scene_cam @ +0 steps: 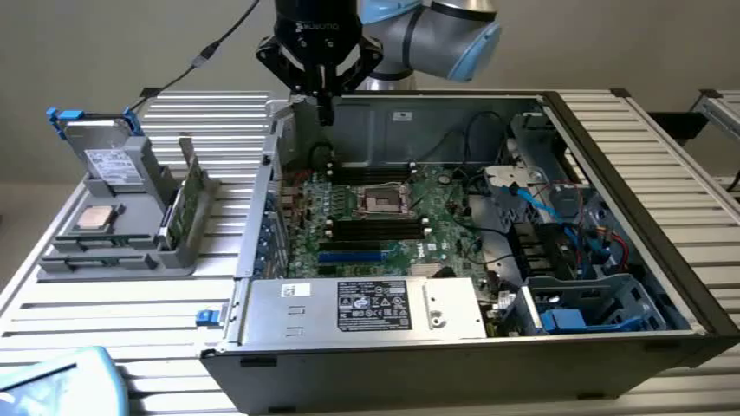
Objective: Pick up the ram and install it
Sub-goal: 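Reach for the ram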
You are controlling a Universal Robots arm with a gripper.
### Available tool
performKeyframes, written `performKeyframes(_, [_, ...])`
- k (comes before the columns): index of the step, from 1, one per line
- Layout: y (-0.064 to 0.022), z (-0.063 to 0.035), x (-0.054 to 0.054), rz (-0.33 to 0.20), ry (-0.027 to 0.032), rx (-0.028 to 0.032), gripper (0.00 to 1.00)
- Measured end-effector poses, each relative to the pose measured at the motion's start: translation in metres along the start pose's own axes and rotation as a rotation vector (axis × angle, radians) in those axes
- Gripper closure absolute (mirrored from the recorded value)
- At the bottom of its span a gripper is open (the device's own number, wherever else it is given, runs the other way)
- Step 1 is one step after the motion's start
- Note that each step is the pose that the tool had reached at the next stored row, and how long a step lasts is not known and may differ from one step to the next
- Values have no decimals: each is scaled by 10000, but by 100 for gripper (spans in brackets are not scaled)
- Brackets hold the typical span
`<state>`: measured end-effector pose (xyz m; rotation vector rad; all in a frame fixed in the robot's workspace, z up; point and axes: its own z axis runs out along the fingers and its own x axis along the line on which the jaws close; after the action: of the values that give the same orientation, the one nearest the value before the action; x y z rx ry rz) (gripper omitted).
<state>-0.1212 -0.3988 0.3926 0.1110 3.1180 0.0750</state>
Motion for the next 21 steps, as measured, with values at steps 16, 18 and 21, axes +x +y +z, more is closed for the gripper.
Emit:
performKeyframes(16, [-1, -3, 54, 1, 2, 4, 90])
performKeyframes(18, [-5, -3, 142, 1, 0, 0, 90])
performKeyframes(21, [-12, -5, 284, 0, 0, 0, 90])
